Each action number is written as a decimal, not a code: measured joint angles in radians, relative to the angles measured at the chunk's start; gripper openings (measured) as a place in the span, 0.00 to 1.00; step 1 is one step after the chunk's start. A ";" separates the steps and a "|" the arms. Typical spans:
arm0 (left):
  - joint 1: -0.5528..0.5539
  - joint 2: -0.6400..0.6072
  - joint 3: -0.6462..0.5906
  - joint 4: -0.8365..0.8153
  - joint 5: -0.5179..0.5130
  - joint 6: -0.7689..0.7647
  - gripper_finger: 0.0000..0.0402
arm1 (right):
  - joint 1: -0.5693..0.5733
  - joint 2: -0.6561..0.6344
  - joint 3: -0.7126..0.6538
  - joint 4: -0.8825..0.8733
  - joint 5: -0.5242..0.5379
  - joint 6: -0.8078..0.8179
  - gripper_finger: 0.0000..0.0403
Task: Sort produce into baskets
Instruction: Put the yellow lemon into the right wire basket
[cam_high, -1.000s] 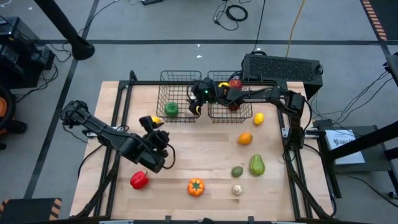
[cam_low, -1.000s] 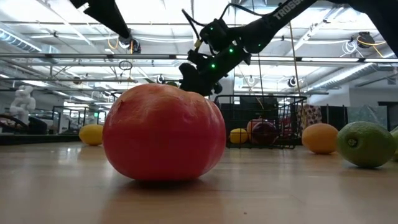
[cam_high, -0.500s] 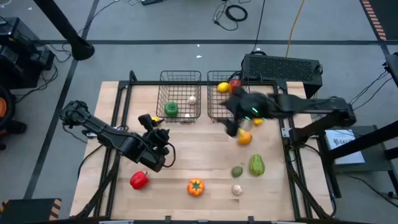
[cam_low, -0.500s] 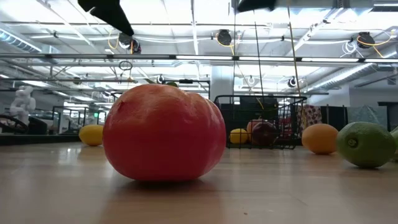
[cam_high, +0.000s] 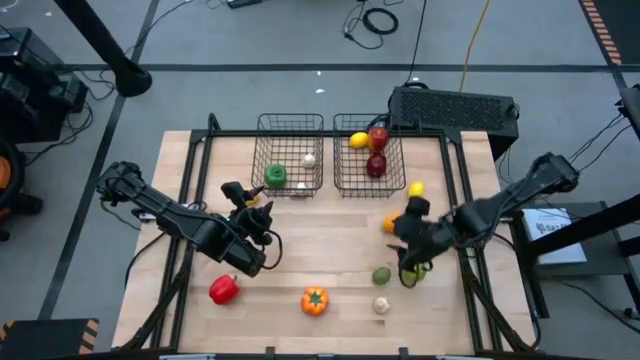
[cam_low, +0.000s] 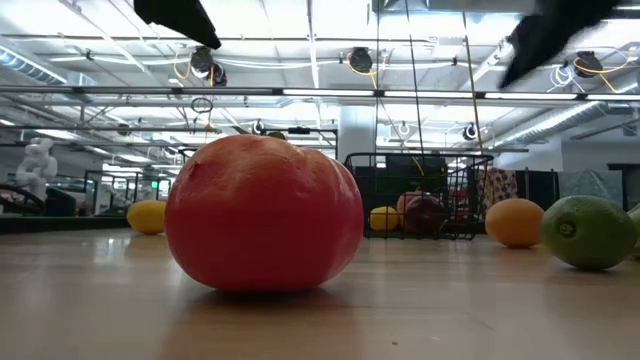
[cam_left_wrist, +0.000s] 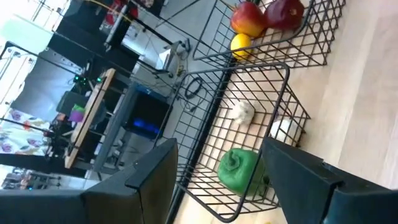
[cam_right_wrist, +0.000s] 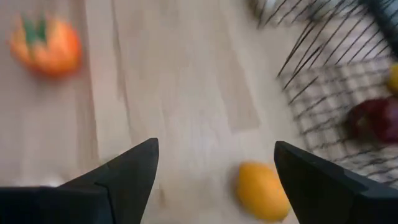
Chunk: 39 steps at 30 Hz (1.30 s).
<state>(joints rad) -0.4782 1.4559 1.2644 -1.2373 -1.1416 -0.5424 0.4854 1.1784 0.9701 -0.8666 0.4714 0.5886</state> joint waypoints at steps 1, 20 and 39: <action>0.000 0.000 0.000 0.003 0.001 -0.001 0.60 | 0.009 0.003 -0.037 0.012 0.001 -0.024 0.77; 0.013 0.000 0.000 0.184 0.072 -0.053 0.60 | -0.147 0.147 -0.169 0.051 -0.097 -0.175 0.83; 0.026 0.001 -0.011 0.241 0.115 0.025 0.60 | -0.228 0.207 -0.168 0.020 -0.053 -0.344 0.87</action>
<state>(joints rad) -0.4526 1.4570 1.2533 -0.9968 -1.0267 -0.5171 0.2571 1.3849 0.8017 -0.8467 0.4184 0.2444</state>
